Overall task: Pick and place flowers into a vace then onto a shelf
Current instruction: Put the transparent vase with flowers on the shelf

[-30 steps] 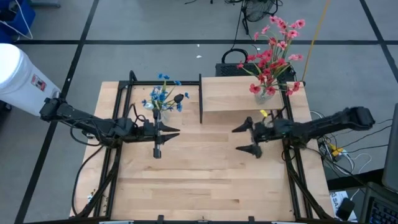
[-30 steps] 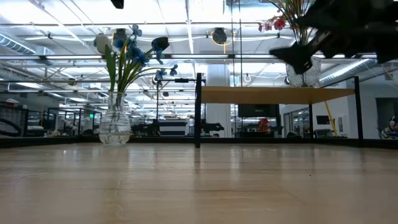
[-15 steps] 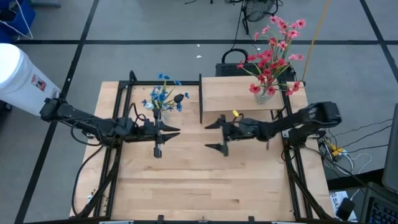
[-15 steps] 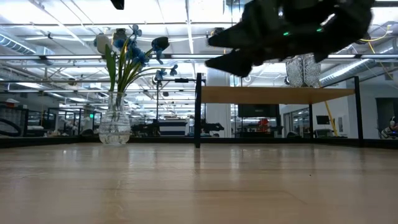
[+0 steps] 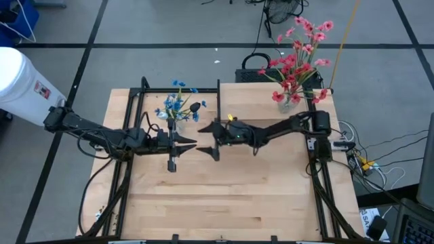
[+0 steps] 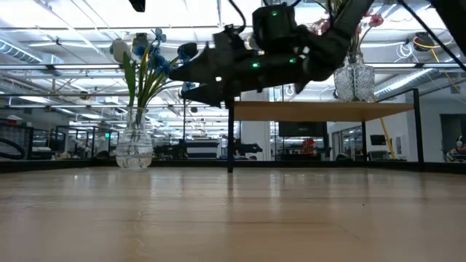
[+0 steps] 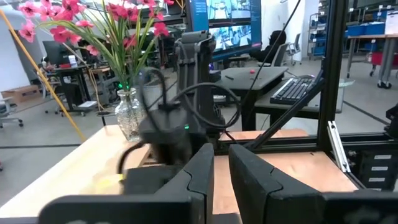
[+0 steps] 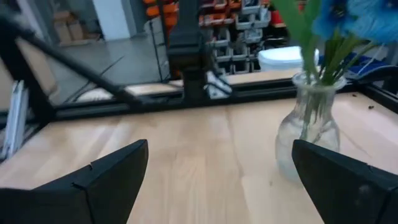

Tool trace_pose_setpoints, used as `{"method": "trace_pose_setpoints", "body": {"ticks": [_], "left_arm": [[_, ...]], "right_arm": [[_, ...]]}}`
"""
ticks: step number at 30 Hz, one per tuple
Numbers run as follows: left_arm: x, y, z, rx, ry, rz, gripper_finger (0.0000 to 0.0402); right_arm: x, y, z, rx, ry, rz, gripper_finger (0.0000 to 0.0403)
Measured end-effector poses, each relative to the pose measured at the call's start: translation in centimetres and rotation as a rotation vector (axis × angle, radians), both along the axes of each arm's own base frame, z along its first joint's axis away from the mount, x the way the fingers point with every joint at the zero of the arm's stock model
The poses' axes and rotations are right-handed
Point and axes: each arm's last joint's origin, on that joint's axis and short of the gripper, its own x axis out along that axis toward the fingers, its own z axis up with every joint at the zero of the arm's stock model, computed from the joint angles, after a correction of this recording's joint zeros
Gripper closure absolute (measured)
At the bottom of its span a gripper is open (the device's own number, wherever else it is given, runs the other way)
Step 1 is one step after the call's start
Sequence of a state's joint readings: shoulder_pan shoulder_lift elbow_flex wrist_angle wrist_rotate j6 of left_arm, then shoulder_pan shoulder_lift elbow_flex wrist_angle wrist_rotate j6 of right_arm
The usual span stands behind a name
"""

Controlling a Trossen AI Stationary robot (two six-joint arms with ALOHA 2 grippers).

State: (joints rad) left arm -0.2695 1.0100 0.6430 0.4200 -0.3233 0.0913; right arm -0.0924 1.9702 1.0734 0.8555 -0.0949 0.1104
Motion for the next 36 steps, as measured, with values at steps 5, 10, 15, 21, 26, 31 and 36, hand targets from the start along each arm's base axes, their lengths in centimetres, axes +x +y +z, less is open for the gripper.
{"method": "trace_pose_setpoints", "body": {"ticks": [5,10,15,21,26,31,36], "left_arm": [[0.0,0.0,0.0,-0.008,0.003,-0.008,0.0344],[0.0,0.0,0.0,-0.021,0.003,-0.009,0.0344],[0.0,0.0,0.0,-0.023,0.004,-0.011,0.0344],[0.0,0.0,0.0,-0.021,0.000,-0.010,0.0344],[0.0,0.0,0.1,-0.016,-0.014,-0.009,0.0344],[0.0,0.0,0.3,-0.004,-0.027,-0.008,0.0344],[0.0,0.0,0.3,0.001,-0.027,-0.007,0.0344]], "right_arm": [[1.8,-2.0,0.4,0.037,-0.039,-0.063,0.0024],[3.3,-2.4,-0.3,0.038,-0.023,-0.070,0.0027],[3.9,-1.1,-0.9,0.049,-0.023,-0.042,0.0028],[4.4,0.6,0.0,0.048,-0.070,-0.035,0.0028],[5.6,1.3,0.8,0.069,-0.087,0.013,0.0028],[6.7,0.9,1.1,0.077,-0.080,-0.015,0.0028],[8.7,0.1,-0.7,0.108,-0.039,-0.042,0.0028]]}}
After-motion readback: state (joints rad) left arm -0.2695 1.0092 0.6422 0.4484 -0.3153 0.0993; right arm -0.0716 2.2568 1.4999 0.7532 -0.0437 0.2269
